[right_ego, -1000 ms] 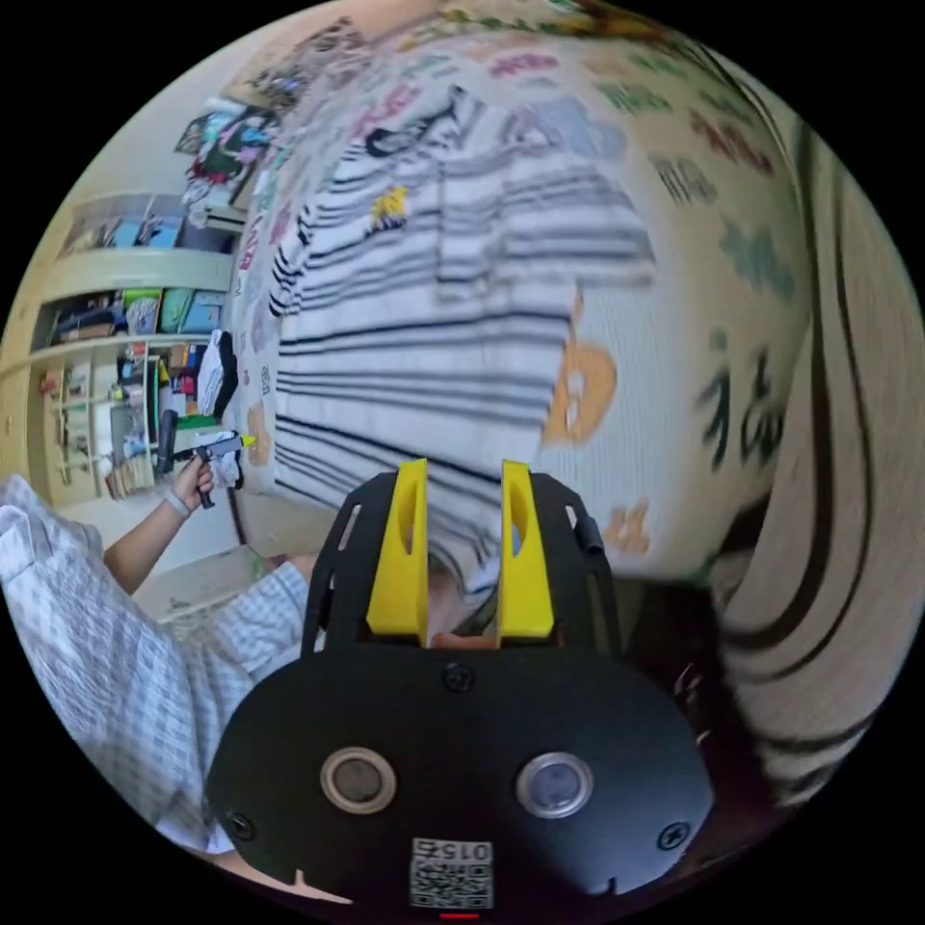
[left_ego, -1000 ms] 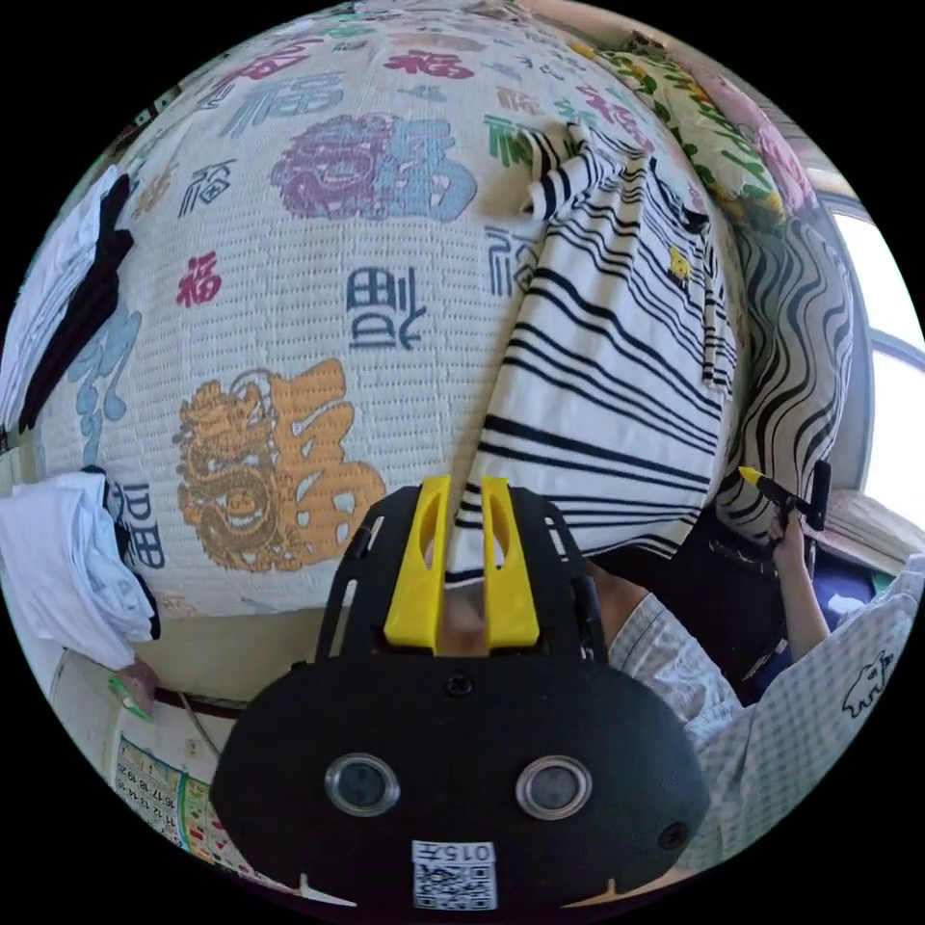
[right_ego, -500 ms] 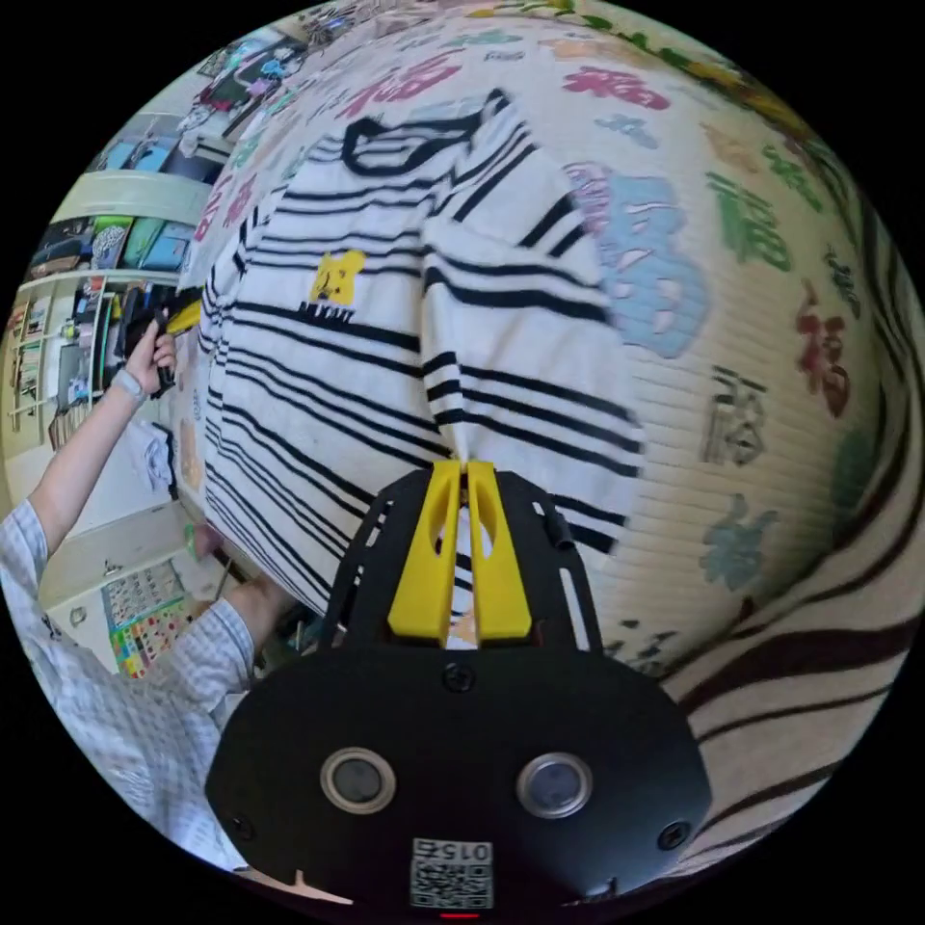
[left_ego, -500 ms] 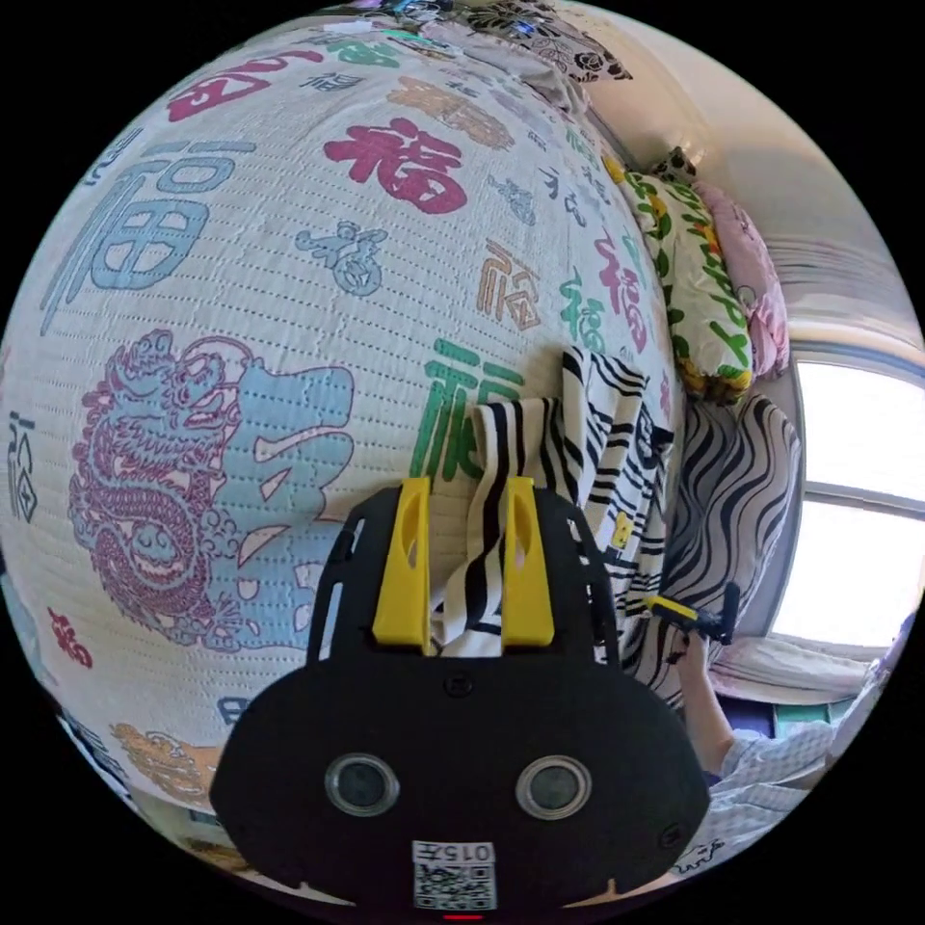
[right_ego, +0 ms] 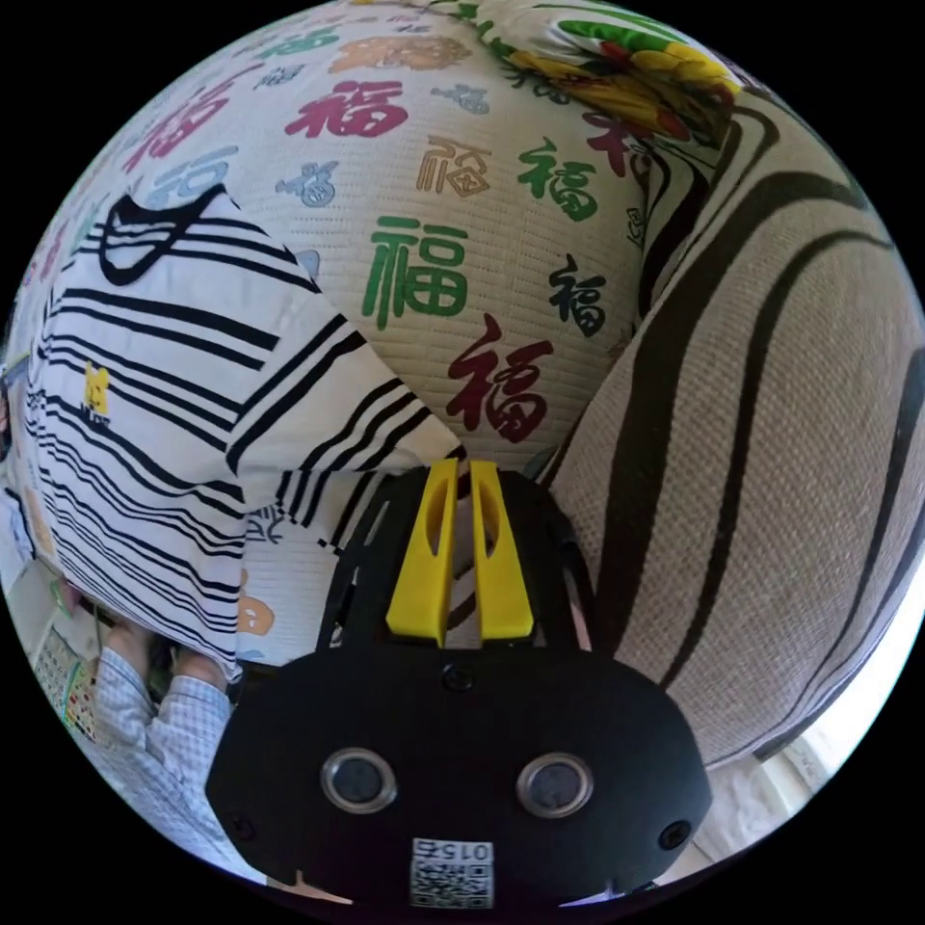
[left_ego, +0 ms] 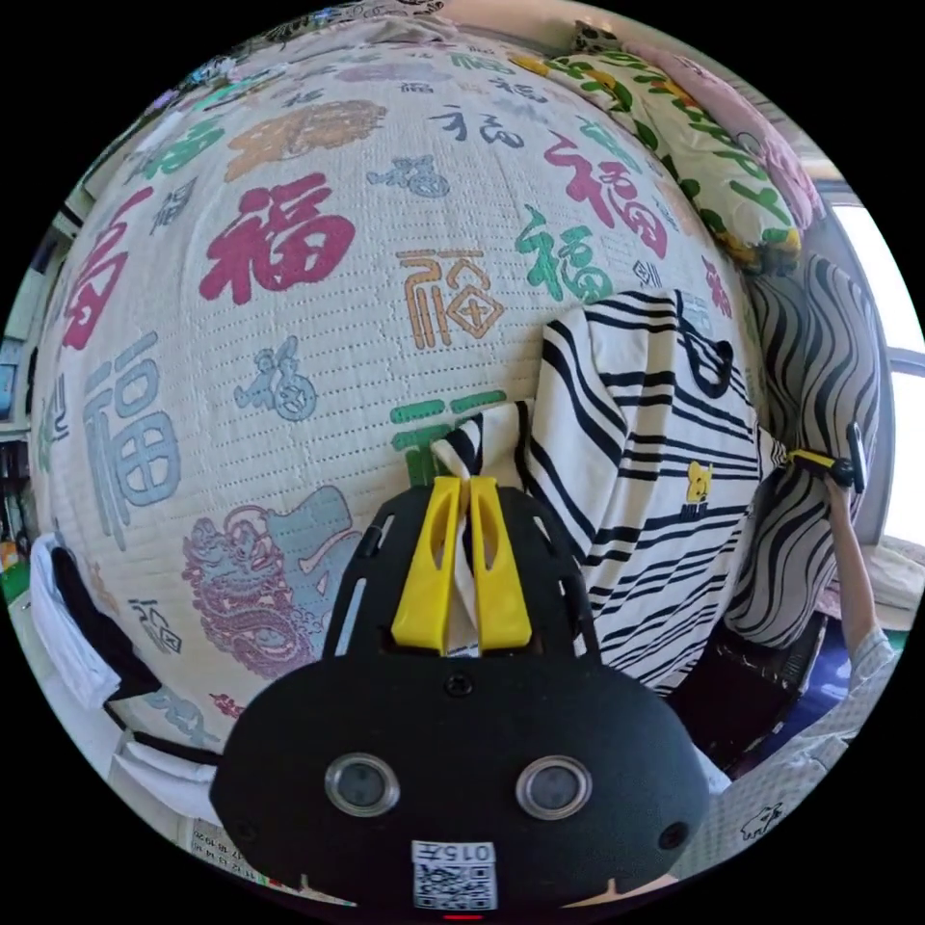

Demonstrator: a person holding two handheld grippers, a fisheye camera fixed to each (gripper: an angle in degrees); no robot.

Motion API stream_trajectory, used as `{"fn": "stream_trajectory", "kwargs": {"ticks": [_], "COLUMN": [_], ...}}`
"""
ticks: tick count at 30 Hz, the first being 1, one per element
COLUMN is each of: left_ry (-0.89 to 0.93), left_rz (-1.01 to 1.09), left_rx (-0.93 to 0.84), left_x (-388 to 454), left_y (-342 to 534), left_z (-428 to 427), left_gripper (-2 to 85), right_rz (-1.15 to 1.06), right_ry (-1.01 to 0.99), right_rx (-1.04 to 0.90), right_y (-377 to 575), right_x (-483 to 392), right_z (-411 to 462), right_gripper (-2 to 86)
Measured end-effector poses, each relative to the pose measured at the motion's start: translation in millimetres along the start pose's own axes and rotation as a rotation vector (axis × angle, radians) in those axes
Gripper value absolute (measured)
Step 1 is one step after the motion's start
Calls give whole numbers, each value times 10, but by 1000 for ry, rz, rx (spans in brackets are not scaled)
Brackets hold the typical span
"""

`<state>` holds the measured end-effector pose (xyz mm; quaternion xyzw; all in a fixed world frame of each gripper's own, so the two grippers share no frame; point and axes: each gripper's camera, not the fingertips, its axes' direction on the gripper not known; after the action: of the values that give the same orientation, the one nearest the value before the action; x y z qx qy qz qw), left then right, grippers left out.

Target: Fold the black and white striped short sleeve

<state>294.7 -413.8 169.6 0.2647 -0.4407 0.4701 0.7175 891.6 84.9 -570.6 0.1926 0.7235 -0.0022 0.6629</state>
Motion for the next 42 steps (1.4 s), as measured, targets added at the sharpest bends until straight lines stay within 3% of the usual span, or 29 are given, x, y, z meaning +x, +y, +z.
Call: {"fn": "stream_trajectory", "kwargs": {"ticks": [4, 8, 11, 16, 17, 19, 20, 24, 30, 34, 42], "left_ry": [-259, -221, -277, -499, -458, -169, -110, 177, 228, 135, 174], "left_rz": [-40, -58, -18, -202, -200, -105, -83, -58, -26, 63, 118], "left_rx": [208, 245, 212, 279, 285, 234, 211, -36, -332, -382, -374], "left_x": [24, 0, 79, -40, -64, -94, -82, 13, 215, 340, 383], "left_y": [-27, -52, -132, 70, 134, 472, 588, 1583, 2497, 2503, 2777], "left_z": [-516, -574, -415, -381, -385, -293, -253, 198, 842, 944, 893], "left_gripper": [1, 8, 28, 55, 56, 64, 66, 89, 98, 19, -4], "right_rz": [-31, 0, 7, 49, 50, 51, 62, 147, 115, 66, 184], "right_ry": [38, -20, -113, -407, -470, -662, -691, -895, -933, -866, -914], "right_rx": [-4, 57, 93, 90, 90, 58, 51, -31, -193, -265, -238], "right_y": [73, 270, 527, 1210, 1304, 1695, 1797, 2442, 2924, 3138, 3881], "right_x": [-31, -76, -169, -381, -414, -606, -662, -1073, -1715, -2013, -2223], "right_z": [12, 12, 99, 512, 571, 843, 916, 1452, 2019, 2267, 2542], "right_gripper": [-9, -6, -6, -3, -2, 6, 9, 61, 67, 19, 7]}}
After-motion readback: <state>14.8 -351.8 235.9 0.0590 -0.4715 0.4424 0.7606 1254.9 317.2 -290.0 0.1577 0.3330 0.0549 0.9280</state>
